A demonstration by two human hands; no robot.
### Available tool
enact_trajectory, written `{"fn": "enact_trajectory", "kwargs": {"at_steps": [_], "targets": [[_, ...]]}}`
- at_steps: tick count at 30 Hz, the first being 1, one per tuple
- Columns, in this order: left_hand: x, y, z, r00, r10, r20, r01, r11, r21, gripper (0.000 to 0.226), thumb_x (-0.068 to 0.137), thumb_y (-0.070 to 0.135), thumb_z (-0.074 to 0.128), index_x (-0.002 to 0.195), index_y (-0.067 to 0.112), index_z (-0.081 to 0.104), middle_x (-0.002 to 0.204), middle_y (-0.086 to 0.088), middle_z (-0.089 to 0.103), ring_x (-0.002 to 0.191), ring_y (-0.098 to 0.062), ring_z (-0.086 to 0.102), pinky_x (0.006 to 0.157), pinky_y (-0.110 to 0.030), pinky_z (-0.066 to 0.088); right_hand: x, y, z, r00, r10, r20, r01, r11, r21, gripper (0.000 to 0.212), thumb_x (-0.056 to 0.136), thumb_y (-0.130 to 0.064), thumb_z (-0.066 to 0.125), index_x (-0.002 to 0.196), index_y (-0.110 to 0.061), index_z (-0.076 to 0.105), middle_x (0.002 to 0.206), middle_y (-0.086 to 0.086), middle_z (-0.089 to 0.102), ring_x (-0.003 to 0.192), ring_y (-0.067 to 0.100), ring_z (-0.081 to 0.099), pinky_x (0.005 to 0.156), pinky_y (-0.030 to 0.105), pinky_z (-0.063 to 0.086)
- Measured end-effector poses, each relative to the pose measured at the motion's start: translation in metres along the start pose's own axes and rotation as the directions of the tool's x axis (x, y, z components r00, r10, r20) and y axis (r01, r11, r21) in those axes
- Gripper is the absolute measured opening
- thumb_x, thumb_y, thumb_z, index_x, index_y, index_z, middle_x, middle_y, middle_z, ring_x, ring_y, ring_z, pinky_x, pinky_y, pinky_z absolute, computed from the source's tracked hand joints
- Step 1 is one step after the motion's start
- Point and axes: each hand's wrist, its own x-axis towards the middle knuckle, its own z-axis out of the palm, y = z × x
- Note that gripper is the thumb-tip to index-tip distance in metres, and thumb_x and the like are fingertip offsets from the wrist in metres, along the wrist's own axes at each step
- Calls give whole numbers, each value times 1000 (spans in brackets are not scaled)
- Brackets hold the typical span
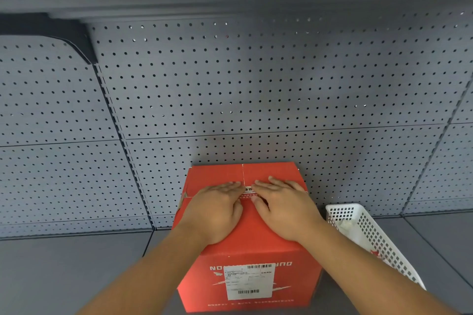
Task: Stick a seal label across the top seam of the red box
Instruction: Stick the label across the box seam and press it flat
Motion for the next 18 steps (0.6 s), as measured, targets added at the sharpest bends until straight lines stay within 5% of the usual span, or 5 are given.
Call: {"fn": "enact_trajectory", "kwargs": {"at_steps": [5, 11, 14, 18], "targets": [[-10, 4, -2, 991, -103, -91, 107, 993, 47, 75, 89, 46, 11, 144, 23, 56, 152, 1, 56, 142, -15, 48, 118, -35, 32, -5, -2, 2, 991, 101, -92, -102, 995, -5, 54, 99, -53, 28, 139, -32, 57, 148, -14, 54, 147, 15, 35, 118, 43, 24], [-10, 5, 0, 978, -162, -134, 174, 982, 78, 62, 92, 45, 27, 135, 23, 65, 143, 1, 65, 137, -20, 54, 114, -41, 37, -6, -3, -1, 989, 110, -95, -109, 994, 18, 52, 98, -49, 35, 139, -27, 58, 147, -10, 56, 144, 17, 38, 117, 43, 28], [-11, 3, -2, 992, -72, -106, 66, 996, -63, 59, 96, 50, 26, 137, 28, 62, 148, 5, 60, 141, -15, 48, 117, -44, 36, -7, -2, -3, 992, 51, -113, -46, 998, 46, 50, 97, -47, 37, 137, -27, 59, 146, -11, 57, 143, 13, 36, 115, 42, 29], [-13, 5, -8, 993, 119, -16, -120, 983, -137, 55, 101, 44, 27, 147, 28, 53, 155, 11, 52, 144, -4, 39, 116, -25, 26, -11, -2, -7, 991, -101, -90, 109, 990, 85, 45, 98, -42, 41, 138, -32, 57, 144, -16, 57, 143, 8, 35, 115, 40, 30]]}}
